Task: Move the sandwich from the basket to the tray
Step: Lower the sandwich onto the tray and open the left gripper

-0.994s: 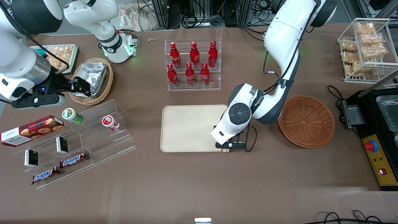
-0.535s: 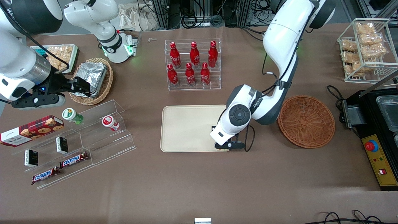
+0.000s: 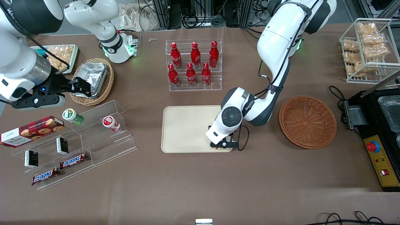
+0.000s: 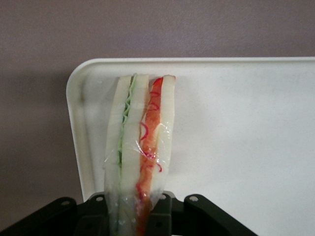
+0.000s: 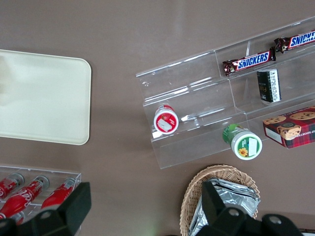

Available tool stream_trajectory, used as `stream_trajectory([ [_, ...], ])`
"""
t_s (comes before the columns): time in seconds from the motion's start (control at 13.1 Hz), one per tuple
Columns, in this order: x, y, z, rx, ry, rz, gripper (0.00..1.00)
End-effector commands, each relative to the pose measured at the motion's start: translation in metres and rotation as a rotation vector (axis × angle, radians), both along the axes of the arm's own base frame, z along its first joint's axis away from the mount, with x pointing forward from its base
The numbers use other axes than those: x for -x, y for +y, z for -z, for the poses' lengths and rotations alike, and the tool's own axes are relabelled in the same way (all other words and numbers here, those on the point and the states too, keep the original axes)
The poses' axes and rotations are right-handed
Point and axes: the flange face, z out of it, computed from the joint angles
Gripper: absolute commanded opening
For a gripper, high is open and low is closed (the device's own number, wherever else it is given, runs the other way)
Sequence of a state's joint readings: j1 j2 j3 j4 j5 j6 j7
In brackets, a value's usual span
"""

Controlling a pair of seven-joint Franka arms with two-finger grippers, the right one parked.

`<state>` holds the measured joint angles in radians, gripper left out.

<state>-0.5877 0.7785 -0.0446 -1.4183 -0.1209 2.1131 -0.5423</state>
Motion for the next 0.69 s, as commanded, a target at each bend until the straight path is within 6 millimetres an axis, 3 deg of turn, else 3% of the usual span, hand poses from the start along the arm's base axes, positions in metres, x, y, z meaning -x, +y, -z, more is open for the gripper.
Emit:
stream_trajectory([
  [0.0, 0.0048, 0.0011, 0.0035, -0.014, -0.005, -0.014, 0.0],
  [0.08, 0.0064, 0.0022, 0.0067, -0.016, 0.0, -0.015, 0.01],
  [0.15, 0.0065, 0.0021, 0.0067, -0.016, 0.001, -0.019, 0.1],
  [0.23, 0.0061, 0.0026, 0.0057, -0.01, 0.006, -0.027, 0.41],
  [0.31, 0.0052, 0.0039, 0.0058, -0.016, 0.001, -0.022, 0.99],
  [0.61, 0.0031, 0.0048, 0.0003, -0.013, -0.004, -0.021, 1.0],
])
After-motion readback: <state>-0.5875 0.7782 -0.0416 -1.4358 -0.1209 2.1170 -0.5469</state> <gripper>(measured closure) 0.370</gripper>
